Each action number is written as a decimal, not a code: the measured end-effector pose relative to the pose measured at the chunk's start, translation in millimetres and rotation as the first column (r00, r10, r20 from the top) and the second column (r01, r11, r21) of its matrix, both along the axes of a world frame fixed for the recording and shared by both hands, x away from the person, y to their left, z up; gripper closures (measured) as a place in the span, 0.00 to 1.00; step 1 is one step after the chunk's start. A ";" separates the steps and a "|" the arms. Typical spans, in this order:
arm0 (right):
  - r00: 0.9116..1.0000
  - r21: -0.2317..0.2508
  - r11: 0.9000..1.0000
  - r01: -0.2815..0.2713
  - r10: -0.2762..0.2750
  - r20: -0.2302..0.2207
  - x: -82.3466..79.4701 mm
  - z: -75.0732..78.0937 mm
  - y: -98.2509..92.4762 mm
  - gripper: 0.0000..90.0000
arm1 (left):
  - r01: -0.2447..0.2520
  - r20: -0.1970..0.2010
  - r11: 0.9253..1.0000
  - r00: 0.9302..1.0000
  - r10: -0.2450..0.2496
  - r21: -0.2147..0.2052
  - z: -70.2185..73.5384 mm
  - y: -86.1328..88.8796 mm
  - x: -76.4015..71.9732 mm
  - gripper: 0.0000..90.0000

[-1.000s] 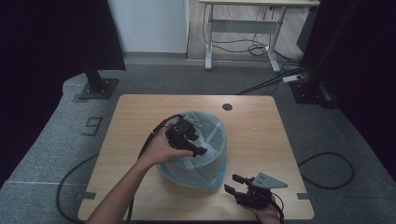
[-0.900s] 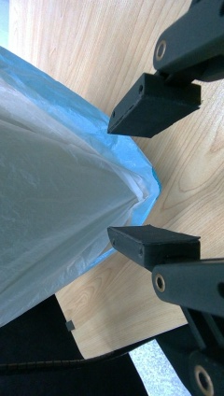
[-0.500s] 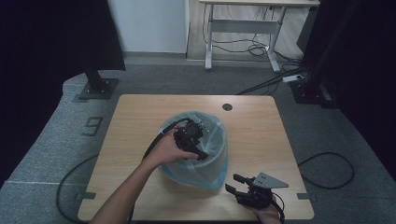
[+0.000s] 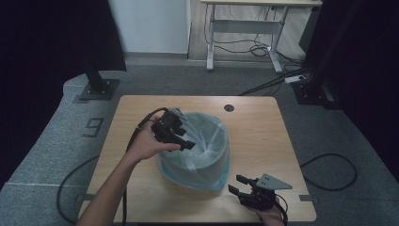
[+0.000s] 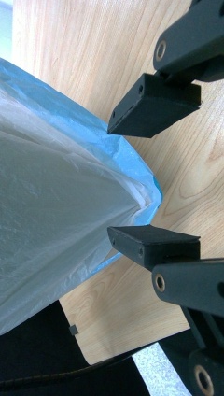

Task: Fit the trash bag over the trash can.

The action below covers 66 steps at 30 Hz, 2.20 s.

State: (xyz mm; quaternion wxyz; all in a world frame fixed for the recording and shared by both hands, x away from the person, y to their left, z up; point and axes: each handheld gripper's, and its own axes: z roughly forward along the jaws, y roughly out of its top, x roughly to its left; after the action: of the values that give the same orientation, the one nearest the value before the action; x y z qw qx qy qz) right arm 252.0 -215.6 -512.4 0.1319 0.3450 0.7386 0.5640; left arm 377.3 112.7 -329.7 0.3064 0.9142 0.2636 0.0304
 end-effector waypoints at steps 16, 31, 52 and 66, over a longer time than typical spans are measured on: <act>1.000 0.025 1.000 -0.001 0.001 -0.018 1.3 -1.5 -3.8 0.48 | 0.000 -0.039 0.990 0.999 0.005 0.143 -31.0 1.2 10.5 0.39; 1.000 0.026 1.000 0.007 -0.006 -0.015 1.5 -0.3 -7.0 0.48 | 0.022 -0.075 0.971 0.997 -0.004 0.237 -32.2 -5.7 12.1 0.38; 1.000 0.014 1.000 0.007 -0.007 -0.003 0.7 0.7 -7.3 0.47 | -0.022 0.066 0.998 0.997 0.026 -0.063 -7.1 32.5 -11.8 0.36; 0.999 -0.018 0.999 0.034 -0.034 -0.008 3.1 -3.9 -10.7 0.47 | -0.077 0.115 0.969 0.988 0.107 -0.236 -21.1 85.1 -42.5 0.36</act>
State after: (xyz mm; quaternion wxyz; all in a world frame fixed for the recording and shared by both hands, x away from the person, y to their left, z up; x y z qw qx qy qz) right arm 255.1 -226.3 -516.3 0.1415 0.3586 0.7380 0.5538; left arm 334.8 197.7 -350.8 0.4251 0.8553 0.2875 0.0719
